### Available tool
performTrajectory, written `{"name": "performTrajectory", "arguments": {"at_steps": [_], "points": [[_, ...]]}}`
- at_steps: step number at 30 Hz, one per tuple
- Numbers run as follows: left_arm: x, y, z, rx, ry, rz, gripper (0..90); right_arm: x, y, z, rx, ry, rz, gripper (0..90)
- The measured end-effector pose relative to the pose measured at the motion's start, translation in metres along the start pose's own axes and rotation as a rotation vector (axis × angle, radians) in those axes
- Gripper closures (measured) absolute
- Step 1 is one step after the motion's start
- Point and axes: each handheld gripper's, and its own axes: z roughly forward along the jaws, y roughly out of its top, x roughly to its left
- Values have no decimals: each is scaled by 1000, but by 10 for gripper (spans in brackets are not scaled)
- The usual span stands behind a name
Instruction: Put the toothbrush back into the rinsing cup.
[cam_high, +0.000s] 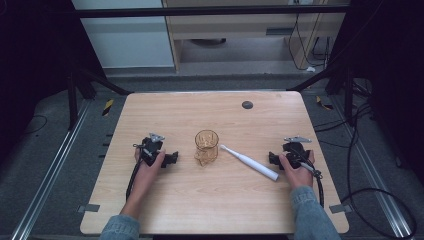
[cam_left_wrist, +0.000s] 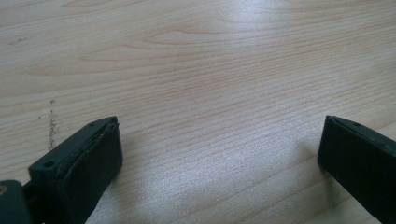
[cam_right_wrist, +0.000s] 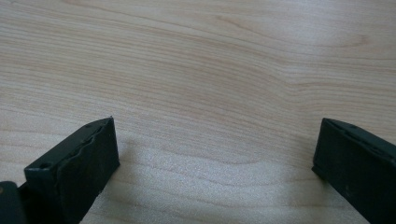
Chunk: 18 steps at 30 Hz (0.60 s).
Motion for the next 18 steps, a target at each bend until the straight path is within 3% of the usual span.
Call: {"name": "performTrajectory", "arguments": {"at_steps": [7, 9, 11, 18], "points": [[0, 0, 0, 0, -1, 1, 0, -4, -3, -3, -9, 22, -23, 37], [0, 0, 0, -1, -2, 1, 0, -7, -4, -6, -16, 31, -34, 103], [0, 0, 0, -1, -2, 1, 0, -8, -3, -13, -34, 22, -57, 124], [1, -1, -1, -2, -3, 1, 0, 3, 0, -46, -94, 86, -125, 159]]}}
